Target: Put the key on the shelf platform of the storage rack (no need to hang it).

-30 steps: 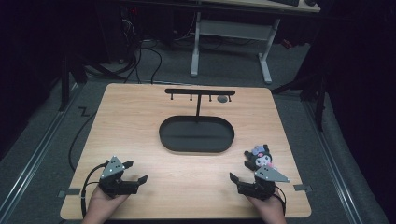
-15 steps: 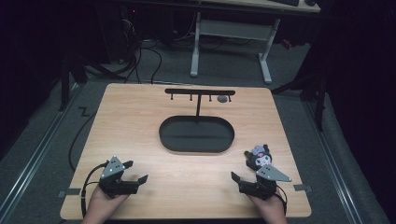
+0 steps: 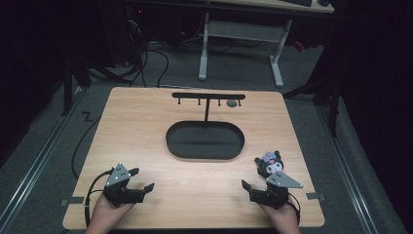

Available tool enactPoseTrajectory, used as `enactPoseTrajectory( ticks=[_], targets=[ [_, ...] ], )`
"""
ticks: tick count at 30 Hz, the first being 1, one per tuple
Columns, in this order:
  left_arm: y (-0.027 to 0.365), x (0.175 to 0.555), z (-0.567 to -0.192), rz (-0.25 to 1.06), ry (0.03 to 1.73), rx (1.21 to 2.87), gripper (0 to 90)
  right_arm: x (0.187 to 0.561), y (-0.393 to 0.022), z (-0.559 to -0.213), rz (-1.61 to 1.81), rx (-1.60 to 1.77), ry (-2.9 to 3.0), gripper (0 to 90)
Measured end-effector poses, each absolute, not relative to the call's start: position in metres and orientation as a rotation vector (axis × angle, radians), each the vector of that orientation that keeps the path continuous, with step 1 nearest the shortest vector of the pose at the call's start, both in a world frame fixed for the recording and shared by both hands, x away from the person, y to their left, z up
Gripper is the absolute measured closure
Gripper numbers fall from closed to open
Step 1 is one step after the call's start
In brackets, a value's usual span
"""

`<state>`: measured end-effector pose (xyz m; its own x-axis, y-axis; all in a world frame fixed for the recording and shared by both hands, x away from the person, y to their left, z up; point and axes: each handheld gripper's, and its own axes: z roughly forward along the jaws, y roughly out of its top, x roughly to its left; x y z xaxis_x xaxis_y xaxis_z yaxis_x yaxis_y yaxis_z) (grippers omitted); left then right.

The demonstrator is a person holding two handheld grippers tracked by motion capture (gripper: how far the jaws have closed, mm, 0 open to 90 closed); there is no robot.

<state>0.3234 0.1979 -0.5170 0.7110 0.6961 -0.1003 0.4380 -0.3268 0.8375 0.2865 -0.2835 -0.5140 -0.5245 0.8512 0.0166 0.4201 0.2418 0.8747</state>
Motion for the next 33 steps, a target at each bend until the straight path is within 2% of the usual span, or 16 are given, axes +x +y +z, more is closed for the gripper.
enactPoseTrajectory(
  ticks=[21, 33],
  targets=[
    [0.196, 0.326, -0.516, 0.343, 0.867, 1.964, 17.3, 0.287, -0.279, -0.511, 1.089, 1.148, 2.166, 22.5],
    [0.186, 0.323, -0.509, 0.429, 0.781, 2.017, 15.5, 0.295, -0.263, -0.503, 1.029, 1.125, 2.250, 22.8]
  ],
)
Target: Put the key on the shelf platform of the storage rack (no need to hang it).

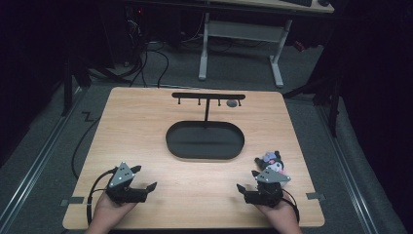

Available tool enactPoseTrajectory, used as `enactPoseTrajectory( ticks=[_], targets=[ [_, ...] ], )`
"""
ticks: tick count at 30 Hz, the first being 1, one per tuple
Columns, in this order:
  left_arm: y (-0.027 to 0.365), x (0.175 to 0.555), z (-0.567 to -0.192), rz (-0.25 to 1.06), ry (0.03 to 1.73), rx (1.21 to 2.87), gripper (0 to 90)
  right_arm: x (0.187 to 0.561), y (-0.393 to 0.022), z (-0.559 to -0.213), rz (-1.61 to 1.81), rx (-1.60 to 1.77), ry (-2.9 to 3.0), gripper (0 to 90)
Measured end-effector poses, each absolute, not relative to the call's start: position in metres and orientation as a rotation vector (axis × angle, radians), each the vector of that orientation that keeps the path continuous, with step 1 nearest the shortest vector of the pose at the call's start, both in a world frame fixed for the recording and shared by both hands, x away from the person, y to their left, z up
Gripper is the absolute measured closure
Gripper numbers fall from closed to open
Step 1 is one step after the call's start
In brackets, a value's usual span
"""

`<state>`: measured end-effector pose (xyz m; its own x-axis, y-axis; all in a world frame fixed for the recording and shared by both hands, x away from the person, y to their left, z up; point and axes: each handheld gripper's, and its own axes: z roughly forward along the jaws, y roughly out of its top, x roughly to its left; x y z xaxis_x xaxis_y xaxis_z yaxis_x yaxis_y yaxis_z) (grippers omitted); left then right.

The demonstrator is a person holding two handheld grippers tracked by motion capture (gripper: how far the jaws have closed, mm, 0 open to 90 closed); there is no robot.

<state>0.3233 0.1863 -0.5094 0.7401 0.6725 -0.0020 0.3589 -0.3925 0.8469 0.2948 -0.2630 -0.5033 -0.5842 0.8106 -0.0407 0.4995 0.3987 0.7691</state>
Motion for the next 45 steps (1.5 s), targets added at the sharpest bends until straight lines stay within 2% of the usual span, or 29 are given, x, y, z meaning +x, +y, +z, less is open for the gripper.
enactPoseTrajectory(
  ticks=[9, 20, 30, 35, 45],
  targets=[
    [0.182, 0.327, -0.512, 0.449, 0.748, 2.042, 14.3, 0.302, -0.257, -0.493, 0.918, 1.161, 2.324, 23.0],
    [0.188, 0.331, -0.516, 0.470, 0.773, 2.018, 3.7, 0.302, -0.247, -0.480, 0.794, 1.167, 2.401, 21.3],
    [0.196, 0.336, -0.516, 0.483, 0.788, 1.933, 4.1, 0.306, -0.239, -0.478, 0.729, 1.173, 2.453, 21.0],
    [0.199, 0.337, -0.517, 0.462, 0.764, 1.917, 11.9, 0.309, -0.236, -0.477, 0.706, 1.178, 2.482, 21.0],
    [0.199, 0.335, -0.515, 0.432, 0.798, 1.910, 12.0, 0.326, -0.234, -0.482, 0.599, 1.255, 2.555, 21.1]
  ],
)
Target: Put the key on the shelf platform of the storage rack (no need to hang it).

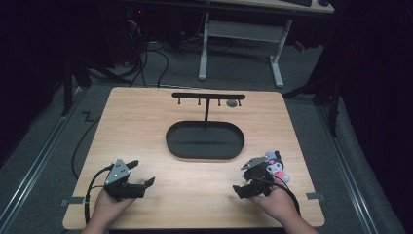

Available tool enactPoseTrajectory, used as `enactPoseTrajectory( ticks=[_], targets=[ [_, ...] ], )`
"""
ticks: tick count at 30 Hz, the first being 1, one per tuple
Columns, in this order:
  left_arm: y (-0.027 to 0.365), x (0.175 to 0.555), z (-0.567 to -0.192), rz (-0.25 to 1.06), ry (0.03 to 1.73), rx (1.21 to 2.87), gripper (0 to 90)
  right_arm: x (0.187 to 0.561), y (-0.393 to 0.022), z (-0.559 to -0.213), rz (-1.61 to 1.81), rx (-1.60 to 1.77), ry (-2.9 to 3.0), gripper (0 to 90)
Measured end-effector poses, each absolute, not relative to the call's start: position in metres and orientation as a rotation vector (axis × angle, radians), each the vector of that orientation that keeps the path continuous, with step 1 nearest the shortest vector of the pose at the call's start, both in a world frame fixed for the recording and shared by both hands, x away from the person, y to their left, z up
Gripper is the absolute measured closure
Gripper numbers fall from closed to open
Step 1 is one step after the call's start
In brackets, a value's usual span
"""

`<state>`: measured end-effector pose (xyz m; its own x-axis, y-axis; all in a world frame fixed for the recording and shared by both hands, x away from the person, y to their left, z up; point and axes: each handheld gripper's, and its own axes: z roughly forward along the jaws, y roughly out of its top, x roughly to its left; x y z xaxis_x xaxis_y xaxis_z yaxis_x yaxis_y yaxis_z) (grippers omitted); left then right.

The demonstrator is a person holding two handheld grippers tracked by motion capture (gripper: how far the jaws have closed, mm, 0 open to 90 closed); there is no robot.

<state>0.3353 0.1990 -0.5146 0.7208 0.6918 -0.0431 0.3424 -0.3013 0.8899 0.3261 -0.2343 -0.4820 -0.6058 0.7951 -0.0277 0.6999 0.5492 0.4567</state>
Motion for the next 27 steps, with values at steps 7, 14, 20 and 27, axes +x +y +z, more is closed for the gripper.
enactPoseTrajectory(
  ticks=[7, 14, 20, 27],
  targets=[
    [0.198, 0.336, -0.516, 0.433, 0.792, 1.927, 12.7, 0.333, -0.236, -0.480, 0.509, 1.266, 2.624, 21.5],
    [0.196, 0.336, -0.516, 0.441, 0.782, 1.930, 12.7, 0.336, -0.234, -0.479, 0.397, 1.270, 2.667, 21.3],
    [0.196, 0.335, -0.515, 0.446, 0.777, 1.937, 12.7, 0.338, -0.231, -0.474, 0.315, 1.269, 2.726, 21.0],
    [0.198, 0.335, -0.514, 0.445, 0.781, 1.929, 12.7, 0.341, -0.229, -0.470, 0.207, 1.239, 2.776, 22.1]
  ],
)
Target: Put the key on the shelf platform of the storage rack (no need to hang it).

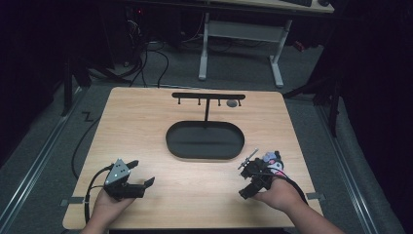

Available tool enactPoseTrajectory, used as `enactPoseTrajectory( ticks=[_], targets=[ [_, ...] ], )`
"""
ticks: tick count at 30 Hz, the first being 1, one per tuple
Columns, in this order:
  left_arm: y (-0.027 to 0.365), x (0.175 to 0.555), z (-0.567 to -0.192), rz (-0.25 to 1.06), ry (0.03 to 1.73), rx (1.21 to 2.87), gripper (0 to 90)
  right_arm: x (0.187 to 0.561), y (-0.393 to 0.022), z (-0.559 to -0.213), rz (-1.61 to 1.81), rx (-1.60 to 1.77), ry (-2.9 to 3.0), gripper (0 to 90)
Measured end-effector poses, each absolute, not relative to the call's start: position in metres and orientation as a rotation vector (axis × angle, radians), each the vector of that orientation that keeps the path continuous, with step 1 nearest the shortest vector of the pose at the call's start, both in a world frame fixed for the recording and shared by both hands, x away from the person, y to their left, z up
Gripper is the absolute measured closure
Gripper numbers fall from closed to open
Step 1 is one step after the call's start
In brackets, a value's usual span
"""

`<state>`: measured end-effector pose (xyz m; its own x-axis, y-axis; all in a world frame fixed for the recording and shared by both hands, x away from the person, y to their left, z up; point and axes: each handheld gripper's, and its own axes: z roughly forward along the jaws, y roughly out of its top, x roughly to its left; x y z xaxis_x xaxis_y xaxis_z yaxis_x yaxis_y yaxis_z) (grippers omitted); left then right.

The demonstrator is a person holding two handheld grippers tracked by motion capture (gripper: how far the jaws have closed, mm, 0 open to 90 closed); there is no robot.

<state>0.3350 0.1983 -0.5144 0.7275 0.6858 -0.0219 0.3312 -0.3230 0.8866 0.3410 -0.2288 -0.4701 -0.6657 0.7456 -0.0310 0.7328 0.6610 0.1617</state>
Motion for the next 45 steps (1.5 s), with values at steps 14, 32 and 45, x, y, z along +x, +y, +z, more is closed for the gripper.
enactPoseTrajectory(
  ticks=[14, 32, 45],
  targets=[
    [0.198, 0.336, -0.514, 0.439, 0.779, 1.925, 12.8, 0.344, -0.249, -0.459, 0.072, 1.307, 2.770, 21.4],
    [0.198, 0.336, -0.515, 0.440, 0.778, 1.931, 13.0, 0.348, -0.292, -0.439, 0.082, 1.425, 2.669, 23.3],
    [0.197, 0.337, -0.516, 0.433, 0.777, 1.938, 12.7, 0.352, -0.324, -0.439, 0.090, 1.531, 2.581, 22.4]
  ],
)
